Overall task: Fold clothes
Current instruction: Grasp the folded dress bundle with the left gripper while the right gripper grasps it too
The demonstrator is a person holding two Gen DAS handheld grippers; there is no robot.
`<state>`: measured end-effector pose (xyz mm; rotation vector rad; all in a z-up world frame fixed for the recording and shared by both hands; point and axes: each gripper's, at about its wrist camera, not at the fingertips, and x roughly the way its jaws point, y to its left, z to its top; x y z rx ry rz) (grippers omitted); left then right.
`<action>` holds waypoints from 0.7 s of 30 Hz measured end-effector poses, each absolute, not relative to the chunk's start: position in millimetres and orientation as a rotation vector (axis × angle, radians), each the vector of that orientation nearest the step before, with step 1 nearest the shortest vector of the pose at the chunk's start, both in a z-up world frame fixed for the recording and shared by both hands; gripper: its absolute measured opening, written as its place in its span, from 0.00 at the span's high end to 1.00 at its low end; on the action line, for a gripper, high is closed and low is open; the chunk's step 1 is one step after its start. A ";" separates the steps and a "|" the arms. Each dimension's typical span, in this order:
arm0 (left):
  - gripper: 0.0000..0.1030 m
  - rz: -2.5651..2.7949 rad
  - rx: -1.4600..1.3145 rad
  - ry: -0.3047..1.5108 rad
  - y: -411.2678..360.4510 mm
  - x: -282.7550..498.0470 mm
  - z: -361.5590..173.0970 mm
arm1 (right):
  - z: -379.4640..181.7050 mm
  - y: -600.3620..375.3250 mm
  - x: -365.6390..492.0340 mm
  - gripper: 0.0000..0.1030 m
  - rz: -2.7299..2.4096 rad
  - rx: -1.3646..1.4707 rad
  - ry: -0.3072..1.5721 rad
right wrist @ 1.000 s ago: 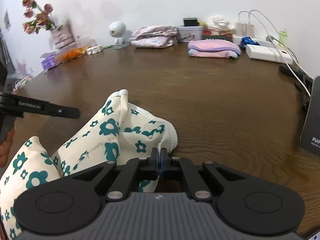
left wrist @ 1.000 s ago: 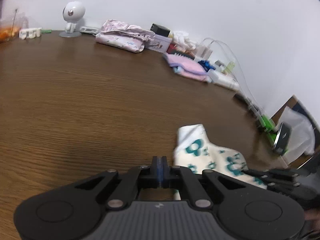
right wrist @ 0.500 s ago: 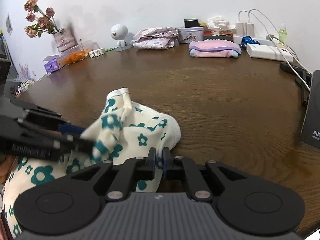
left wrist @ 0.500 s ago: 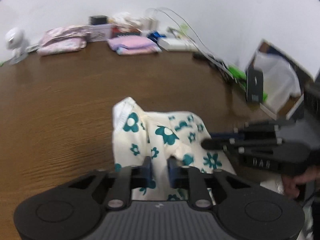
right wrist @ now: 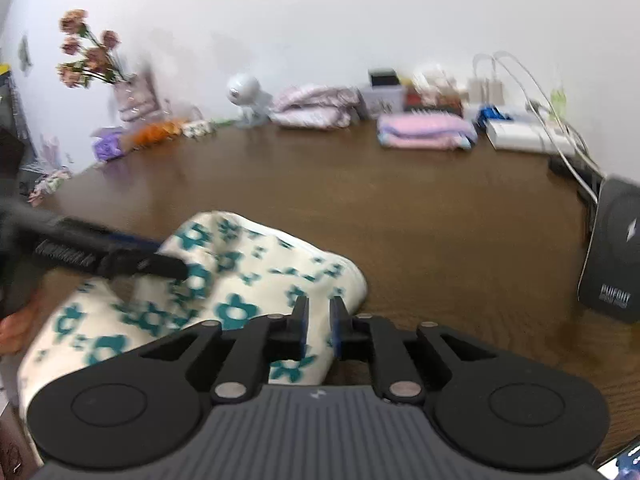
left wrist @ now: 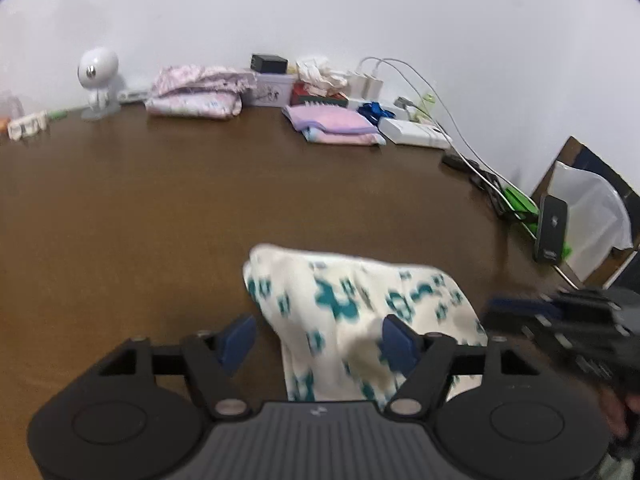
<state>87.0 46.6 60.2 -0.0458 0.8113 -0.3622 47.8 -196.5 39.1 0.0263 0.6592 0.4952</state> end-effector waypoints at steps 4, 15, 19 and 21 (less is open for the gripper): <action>0.75 -0.402 0.039 0.871 31.5 110.5 44.5 | 53.0 -192.2 32.9 0.84 0.551 0.027 0.622; 0.53 -0.599 -0.143 0.694 100.4 36.5 84.5 | 50.3 -171.0 -13.6 0.71 0.872 0.071 0.642; 0.56 -0.637 -0.036 0.784 81.1 13.0 61.1 | 35.6 -152.2 4.1 0.71 0.928 0.090 0.695; 0.67 -0.598 -0.058 0.847 84.0 8.8 44.5 | 29.1 -147.6 13.6 0.71 0.962 0.086 0.724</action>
